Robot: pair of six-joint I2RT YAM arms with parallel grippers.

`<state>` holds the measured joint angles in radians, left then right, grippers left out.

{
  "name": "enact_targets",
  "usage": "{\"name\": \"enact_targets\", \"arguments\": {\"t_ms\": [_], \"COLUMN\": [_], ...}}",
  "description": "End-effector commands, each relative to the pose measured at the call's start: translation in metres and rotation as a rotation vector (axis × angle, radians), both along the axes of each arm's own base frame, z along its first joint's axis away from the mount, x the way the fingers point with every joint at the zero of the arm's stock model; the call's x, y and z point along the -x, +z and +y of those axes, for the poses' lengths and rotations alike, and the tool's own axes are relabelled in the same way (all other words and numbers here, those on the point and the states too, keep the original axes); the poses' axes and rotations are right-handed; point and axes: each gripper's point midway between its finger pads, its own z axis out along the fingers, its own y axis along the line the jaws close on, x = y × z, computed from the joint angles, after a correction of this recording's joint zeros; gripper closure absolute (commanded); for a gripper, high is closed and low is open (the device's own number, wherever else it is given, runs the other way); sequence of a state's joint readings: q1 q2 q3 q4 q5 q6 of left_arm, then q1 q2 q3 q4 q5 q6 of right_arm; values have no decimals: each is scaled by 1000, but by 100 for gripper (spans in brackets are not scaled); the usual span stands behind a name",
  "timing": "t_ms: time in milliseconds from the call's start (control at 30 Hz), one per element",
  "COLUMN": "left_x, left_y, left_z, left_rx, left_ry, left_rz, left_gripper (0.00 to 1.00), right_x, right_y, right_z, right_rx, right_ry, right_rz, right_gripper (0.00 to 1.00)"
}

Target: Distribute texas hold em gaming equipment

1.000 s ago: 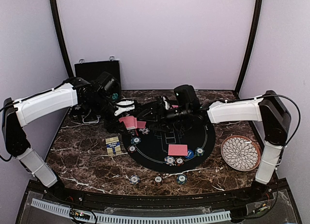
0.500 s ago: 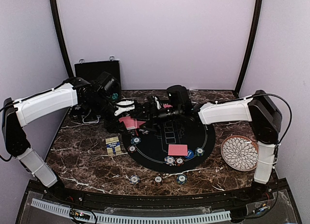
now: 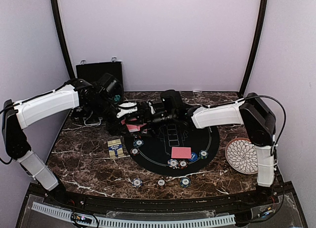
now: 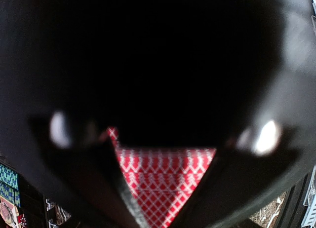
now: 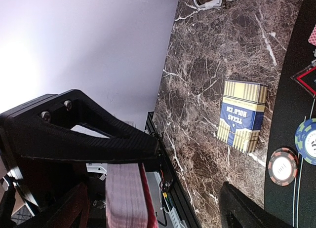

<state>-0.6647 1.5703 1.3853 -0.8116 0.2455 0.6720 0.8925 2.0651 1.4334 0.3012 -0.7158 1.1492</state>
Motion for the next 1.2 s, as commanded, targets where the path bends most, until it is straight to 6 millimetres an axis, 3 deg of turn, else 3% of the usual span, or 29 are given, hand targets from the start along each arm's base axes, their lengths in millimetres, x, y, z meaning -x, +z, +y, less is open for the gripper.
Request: {"name": "enact_targets", "arguments": {"t_ms": [0, 267, 433, 633, 900, 1167], "left_x": [3, 3, 3, 4, 4, 4], "left_y": [17, 18, 19, 18, 18, 17], "left_z": [0, 1, 1, 2, 2, 2], "left_rx": [36, 33, 33, 32, 31, 31], "left_ry": [-2, -2, -4, -3, -2, -2], "left_rz": [-23, -26, -30, -29, -29, -28], "left_gripper": [100, 100, 100, 100, 100, 100], "right_x": [0, -5, -10, -15, -14, -11], "right_y": [13, -7, -17, -15, -1, 26], "right_z": [16, 19, 8, -11, -28, -24], "right_rx": [-57, -2, 53, 63, 53, 1], "right_ry": [29, 20, -7, -35, -45, -37], "right_rz": [-12, 21, 10, 6, -14, -47], "right_gripper": [9, 12, 14, 17, 20, 19]}}
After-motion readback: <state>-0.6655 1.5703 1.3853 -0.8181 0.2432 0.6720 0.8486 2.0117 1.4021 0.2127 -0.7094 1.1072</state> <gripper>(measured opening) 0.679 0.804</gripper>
